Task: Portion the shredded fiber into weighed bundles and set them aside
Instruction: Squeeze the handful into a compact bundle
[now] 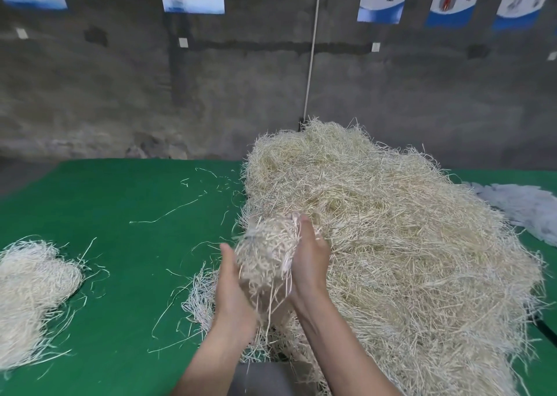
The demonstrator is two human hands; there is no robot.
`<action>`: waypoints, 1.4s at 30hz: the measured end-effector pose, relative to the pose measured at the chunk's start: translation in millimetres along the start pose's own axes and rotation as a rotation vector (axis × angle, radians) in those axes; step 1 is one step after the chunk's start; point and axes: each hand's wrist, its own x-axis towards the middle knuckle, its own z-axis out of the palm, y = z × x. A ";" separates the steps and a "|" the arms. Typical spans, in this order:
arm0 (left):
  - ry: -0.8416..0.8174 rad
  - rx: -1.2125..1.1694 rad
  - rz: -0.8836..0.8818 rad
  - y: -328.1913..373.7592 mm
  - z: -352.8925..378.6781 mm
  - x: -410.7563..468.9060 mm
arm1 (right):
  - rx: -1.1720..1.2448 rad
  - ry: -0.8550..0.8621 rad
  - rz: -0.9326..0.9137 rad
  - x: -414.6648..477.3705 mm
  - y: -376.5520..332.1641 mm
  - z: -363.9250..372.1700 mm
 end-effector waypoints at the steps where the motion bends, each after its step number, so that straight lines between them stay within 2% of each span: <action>1: -0.060 -0.074 -0.133 0.3 2.1 1.0 | -0.066 -0.018 -0.012 -0.7 3.1 -1.6; 3: -0.136 -0.165 -0.206 8.9 8.4 1.8 | -0.361 -0.011 -0.127 -6.3 25.2 -7.2; 5: -0.035 -0.212 -0.165 18.3 9.1 12.4 | -0.622 -0.172 -0.299 -29.3 54.2 -11.7; 6: 0.045 -0.200 -0.114 20.4 7.3 18.1 | -0.672 -0.272 -0.346 -44.5 62.0 -9.8; 7: 0.093 -0.166 -0.066 21.4 5.1 15.8 | -0.667 -0.303 -0.369 -51.9 62.9 -6.3; 8: 0.050 -0.138 -0.050 17.5 4.8 11.0 | -0.645 -0.266 -0.405 -46.4 59.5 -2.3; 11: -0.006 0.164 -0.031 -5.0 6.1 4.3 | -0.778 -0.169 -0.464 -8.9 33.4 -5.2; 13: 0.021 0.284 -0.017 0.6 9.0 8.3 | -0.764 -0.235 -0.421 0.1 25.9 -14.4; 14: 0.025 0.263 -0.006 6.0 6.9 10.4 | -0.718 -0.289 -0.422 -7.9 29.0 -13.0; 17: 0.037 0.177 0.057 11.1 -4.2 17.2 | -0.620 -0.374 -0.614 -46.4 51.4 4.1; 18: 0.057 0.171 0.083 8.2 -5.0 15.7 | -0.601 -0.347 -0.612 -45.0 54.1 7.4; 19: 0.069 0.188 0.117 4.8 -3.8 11.7 | -0.536 -0.296 -0.500 -37.2 51.0 7.4; 21: -0.025 0.164 0.066 4.4 5.9 2.7 | -0.332 -0.163 -0.248 -17.2 39.3 -1.5; 22: -0.071 0.187 0.045 5.7 9.7 -2.0 | -0.274 -0.083 -0.205 -10.0 35.0 -8.1; 23: -0.106 0.218 0.068 5.7 7.7 -2.0 | -0.253 -0.012 -0.210 -6.2 31.4 -12.7; 26: -0.091 0.330 0.304 -7.0 -0.6 -5.4 | -0.093 0.169 -0.222 -3.6 22.3 -9.9; 27: -0.136 0.305 0.252 -13.5 -0.3 -8.8 | -0.064 0.188 -0.193 -2.8 19.0 -4.7; 28: -0.166 0.220 0.161 -18.1 2.8 -9.8 | -0.092 0.161 -0.164 -2.8 16.8 0.2; 30: -0.126 -0.007 0.000 -15.1 7.1 -1.2 | -0.332 -0.004 -0.171 -8.9 24.5 4.2; 32: 0.006 -0.088 0.002 -0.3 6.6 12.0 | -0.635 -0.237 -0.226 -20.8 40.5 -2.8; 34: 0.173 -0.047 0.051 15.6 -1.6 28.5 | -0.801 -0.423 -0.268 -32.3 52.5 -17.5; 35: 0.227 -0.018 0.067 20.9 -7.9 35.8 | -0.811 -0.426 -0.296 -36.8 53.5 -24.1; 38: 0.234 0.027 0.044 19.7 -11.1 40.2 | -0.579 -0.125 -0.463 -41.9 46.1 -31.1; 39: 0.188 0.063 0.043 14.0 -8.6 37.7 | -0.538 -0.077 -0.514 -39.5 43.9 -26.7; 40: 0.130 0.069 0.061 6.9 -4.1 30.1 | -0.554 -0.097 -0.554 -35.0 40.0 -20.1; 42: -0.049 0.136 0.111 -7.9 2.3 16.6 | -0.685 -0.249 -0.555 -17.2 26.5 -9.3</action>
